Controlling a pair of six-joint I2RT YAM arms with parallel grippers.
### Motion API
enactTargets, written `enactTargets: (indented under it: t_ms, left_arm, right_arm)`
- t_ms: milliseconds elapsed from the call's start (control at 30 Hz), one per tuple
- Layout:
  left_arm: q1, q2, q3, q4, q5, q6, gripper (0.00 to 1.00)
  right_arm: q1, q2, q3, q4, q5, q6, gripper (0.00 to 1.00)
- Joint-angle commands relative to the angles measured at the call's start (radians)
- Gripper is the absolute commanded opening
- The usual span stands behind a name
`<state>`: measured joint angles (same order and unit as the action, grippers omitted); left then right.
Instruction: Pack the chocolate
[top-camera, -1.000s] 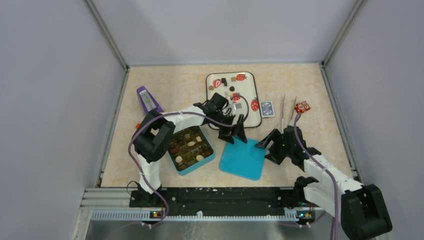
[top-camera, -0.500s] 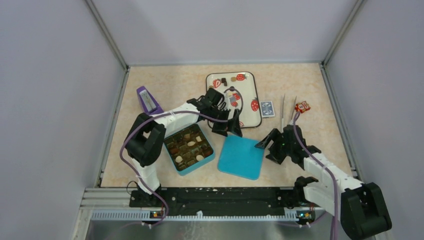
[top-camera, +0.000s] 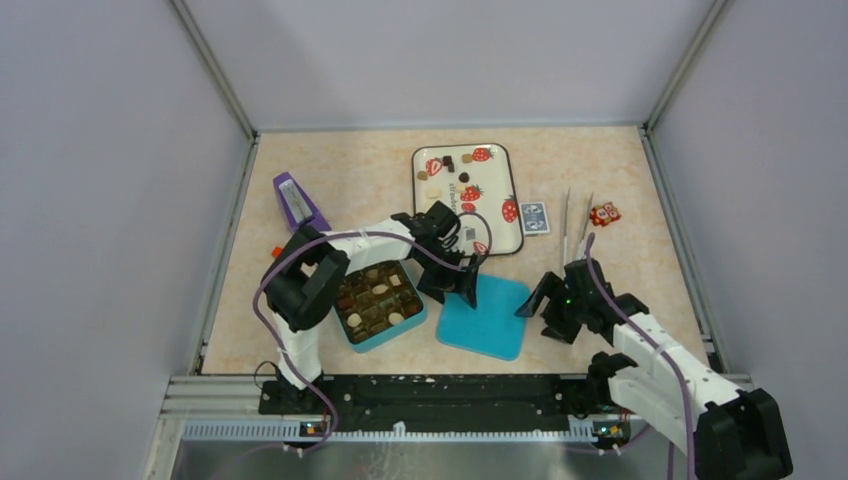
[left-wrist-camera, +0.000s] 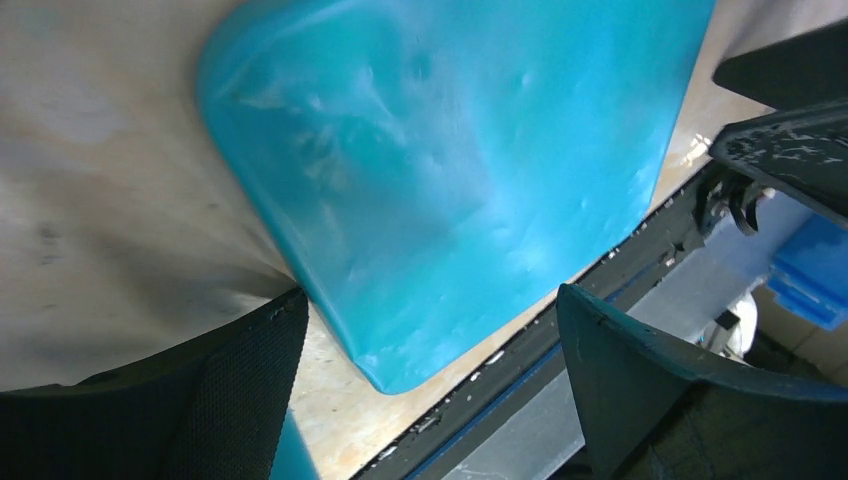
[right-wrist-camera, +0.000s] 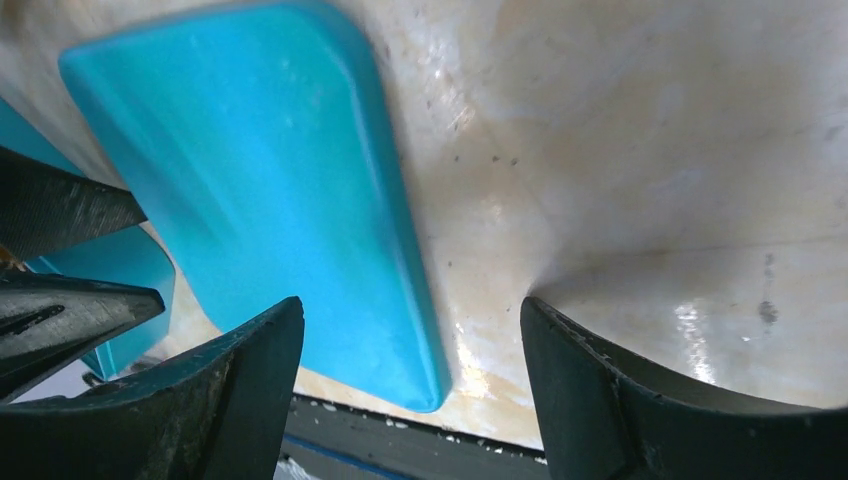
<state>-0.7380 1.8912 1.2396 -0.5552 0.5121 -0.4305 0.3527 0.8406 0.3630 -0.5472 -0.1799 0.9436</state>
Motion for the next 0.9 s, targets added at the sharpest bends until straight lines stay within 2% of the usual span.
enactTargets:
  t_ms: [0, 167, 333, 533, 767, 867]
  left_arm:
    - [-0.039, 0.039, -0.004, -0.066, 0.003, 0.027, 0.99]
    - [-0.045, 0.062, 0.004, -0.004, 0.121, 0.017, 0.99]
    - [-0.031, 0.011, 0.04, 0.079, 0.231, 0.005, 0.99]
    - [0.039, -0.084, -0.037, 0.271, 0.372, -0.09, 0.99]
    - [0.08, -0.147, -0.122, 0.458, 0.456, -0.197, 0.99]
    - [0.081, -0.141, -0.098, 0.401, 0.406, -0.168, 0.99]
  right_arm:
    - [0.043, 0.021, 0.011, 0.024, -0.088, 0.012, 0.78]
    - [0.045, 0.087, -0.027, 0.171, -0.163, 0.038, 0.78]
    - [0.045, 0.161, -0.058, 0.287, -0.184, 0.064, 0.79]
    - [0.045, 0.195, -0.098, 0.397, -0.204, 0.099, 0.79]
    - [0.045, 0.212, -0.105, 0.429, -0.206, 0.103, 0.79]
    - [0.045, 0.218, -0.108, 0.444, -0.209, 0.11, 0.79]
